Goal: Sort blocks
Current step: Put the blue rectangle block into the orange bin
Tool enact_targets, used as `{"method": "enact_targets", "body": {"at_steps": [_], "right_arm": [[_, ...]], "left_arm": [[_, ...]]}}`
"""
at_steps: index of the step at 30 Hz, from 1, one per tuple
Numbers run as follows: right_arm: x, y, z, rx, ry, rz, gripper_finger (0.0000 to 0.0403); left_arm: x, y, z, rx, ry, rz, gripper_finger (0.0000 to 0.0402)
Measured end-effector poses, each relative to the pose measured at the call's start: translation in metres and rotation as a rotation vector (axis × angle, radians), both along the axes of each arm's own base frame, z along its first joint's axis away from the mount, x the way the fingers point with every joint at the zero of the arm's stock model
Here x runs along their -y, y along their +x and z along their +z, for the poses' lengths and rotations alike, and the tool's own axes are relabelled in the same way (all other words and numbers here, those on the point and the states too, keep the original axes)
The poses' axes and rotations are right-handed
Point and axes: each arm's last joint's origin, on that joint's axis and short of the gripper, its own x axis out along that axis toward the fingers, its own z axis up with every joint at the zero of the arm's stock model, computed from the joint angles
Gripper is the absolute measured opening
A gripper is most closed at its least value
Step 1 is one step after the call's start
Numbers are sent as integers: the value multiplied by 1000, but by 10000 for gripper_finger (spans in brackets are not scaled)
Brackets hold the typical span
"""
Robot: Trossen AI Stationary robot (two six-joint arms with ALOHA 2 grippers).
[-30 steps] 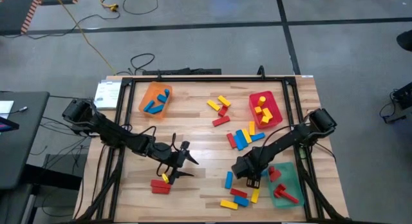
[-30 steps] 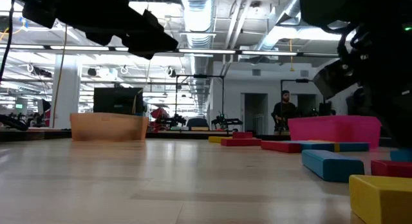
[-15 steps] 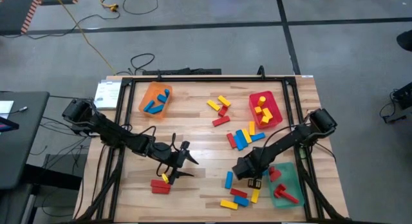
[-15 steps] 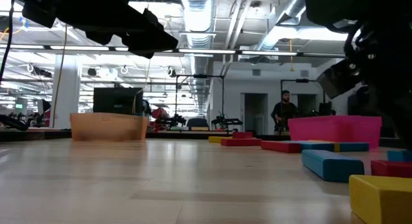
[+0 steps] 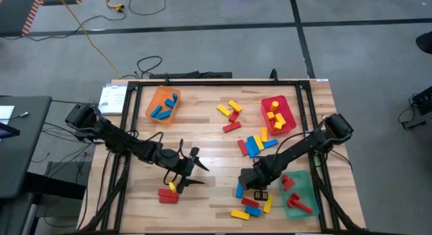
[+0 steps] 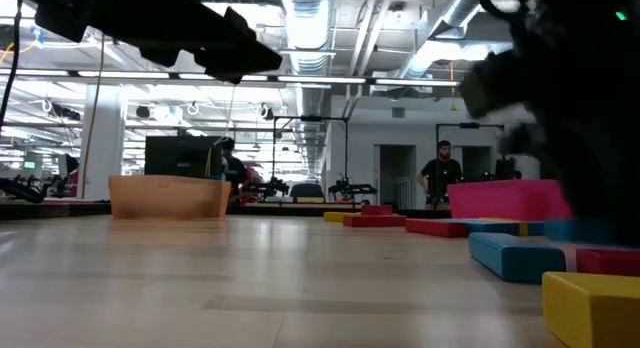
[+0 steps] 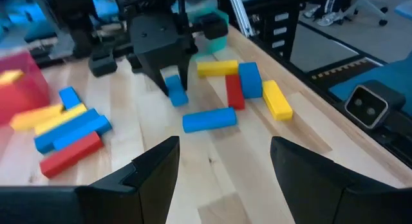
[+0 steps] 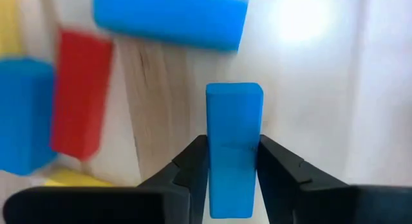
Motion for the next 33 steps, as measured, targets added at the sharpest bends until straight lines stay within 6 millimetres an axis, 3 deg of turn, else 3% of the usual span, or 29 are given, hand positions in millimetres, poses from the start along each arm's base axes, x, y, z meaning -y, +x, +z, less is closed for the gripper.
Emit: {"method": "enact_targets", "body": {"at_steps": [8, 23, 33], "right_arm": [[2, 16, 34, 148, -15, 48, 114], [10, 27, 22, 199, -5, 49, 114], [35, 57, 31, 422, 15, 81, 114]], "left_arm": [[0, 1, 4, 54, 23, -3, 240], [-2, -3, -9, -96, 22, 21, 240], [-2, -3, -9, -94, 22, 18, 240]]}}
